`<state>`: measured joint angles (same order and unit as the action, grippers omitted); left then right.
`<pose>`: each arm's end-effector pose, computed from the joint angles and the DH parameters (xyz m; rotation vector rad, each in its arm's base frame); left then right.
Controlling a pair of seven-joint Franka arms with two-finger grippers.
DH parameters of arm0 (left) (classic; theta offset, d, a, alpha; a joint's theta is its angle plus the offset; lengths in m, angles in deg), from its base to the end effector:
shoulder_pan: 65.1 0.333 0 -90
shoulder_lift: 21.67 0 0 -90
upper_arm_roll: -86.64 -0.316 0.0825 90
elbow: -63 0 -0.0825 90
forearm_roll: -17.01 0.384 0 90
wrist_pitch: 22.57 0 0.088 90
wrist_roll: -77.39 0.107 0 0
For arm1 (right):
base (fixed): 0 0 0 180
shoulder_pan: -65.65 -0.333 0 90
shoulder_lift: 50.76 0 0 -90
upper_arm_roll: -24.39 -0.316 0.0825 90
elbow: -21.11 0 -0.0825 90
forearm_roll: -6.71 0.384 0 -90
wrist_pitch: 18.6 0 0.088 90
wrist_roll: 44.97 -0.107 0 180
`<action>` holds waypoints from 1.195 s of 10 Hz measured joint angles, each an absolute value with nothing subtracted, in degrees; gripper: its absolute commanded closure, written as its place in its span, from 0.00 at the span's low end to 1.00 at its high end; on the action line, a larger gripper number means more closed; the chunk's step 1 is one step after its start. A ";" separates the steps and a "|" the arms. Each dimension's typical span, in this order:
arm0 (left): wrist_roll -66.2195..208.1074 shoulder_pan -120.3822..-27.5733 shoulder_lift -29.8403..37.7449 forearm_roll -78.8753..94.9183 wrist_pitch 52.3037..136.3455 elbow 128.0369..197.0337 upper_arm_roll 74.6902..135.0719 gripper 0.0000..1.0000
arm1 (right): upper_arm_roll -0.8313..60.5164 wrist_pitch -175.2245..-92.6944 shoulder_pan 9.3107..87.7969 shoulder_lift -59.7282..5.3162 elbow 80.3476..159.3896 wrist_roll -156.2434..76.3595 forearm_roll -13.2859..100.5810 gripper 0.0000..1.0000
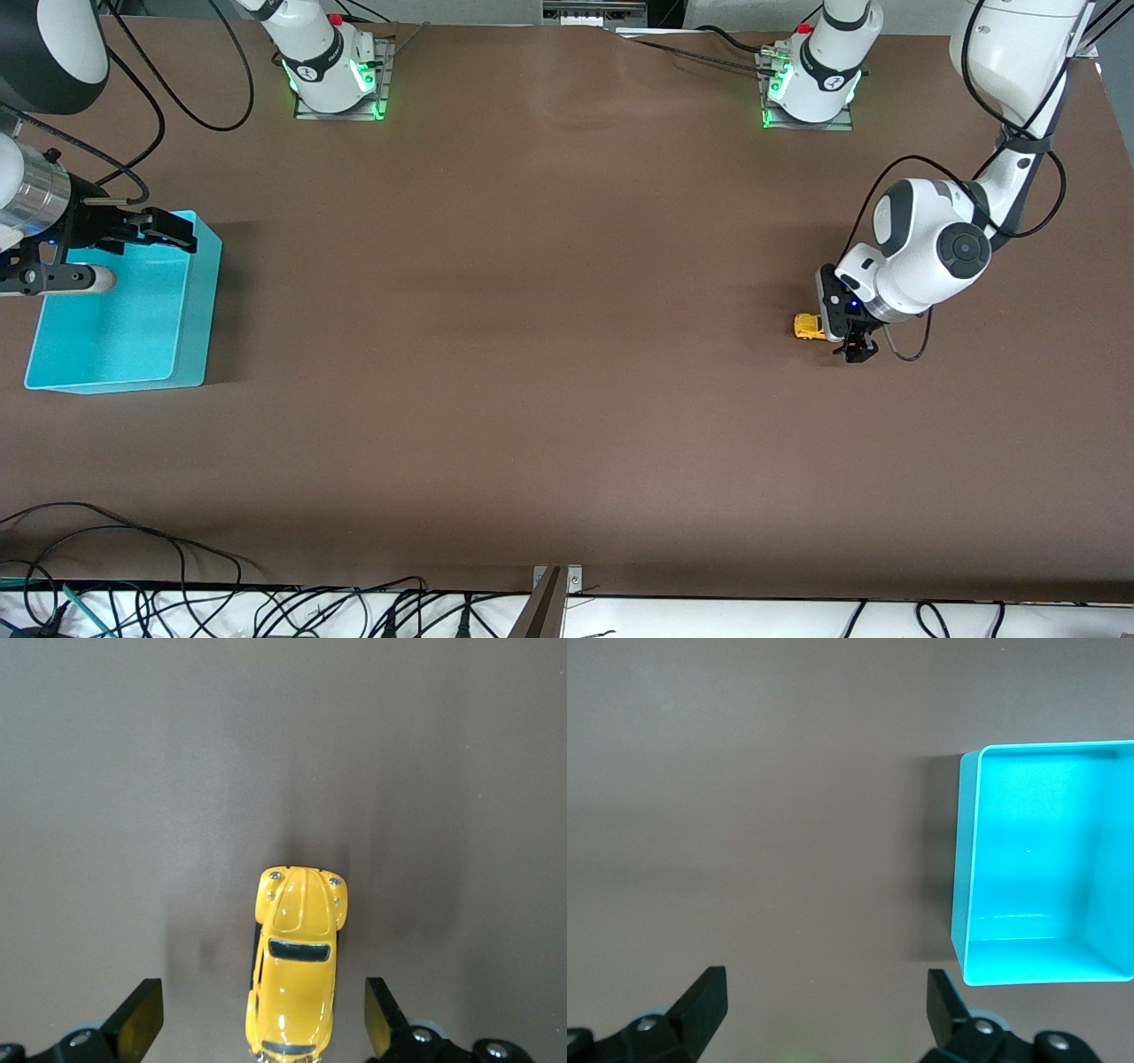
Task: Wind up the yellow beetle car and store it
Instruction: 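Close the left gripper on the yellow car's body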
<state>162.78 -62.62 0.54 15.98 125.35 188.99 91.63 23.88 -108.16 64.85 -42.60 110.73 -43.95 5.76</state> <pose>0.5554 -0.0247 0.2049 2.2601 -2.1321 0.0393 0.5898 0.0114 0.5454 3.1172 0.0651 -0.2240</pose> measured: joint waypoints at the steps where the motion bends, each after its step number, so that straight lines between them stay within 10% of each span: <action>1: 163.10 -62.62 1.02 15.98 126.96 189.69 91.63 0.00 | 23.88 -108.16 64.85 -42.56 110.73 -43.96 5.76 0.00; 4: 163.35 -62.61 2.01 15.99 128.11 190.31 91.63 0.00 | 23.89 -108.16 64.88 -42.44 110.73 -44.01 5.76 0.00; 8: 164.98 -62.61 2.53 16.01 128.14 190.45 91.63 0.79 | 23.91 -108.16 64.90 -42.35 110.73 -44.07 5.76 0.00; 12: 166.56 -62.13 2.51 16.01 128.15 190.45 91.63 0.85 | 23.91 -108.16 64.90 -42.35 110.73 -44.11 5.76 0.00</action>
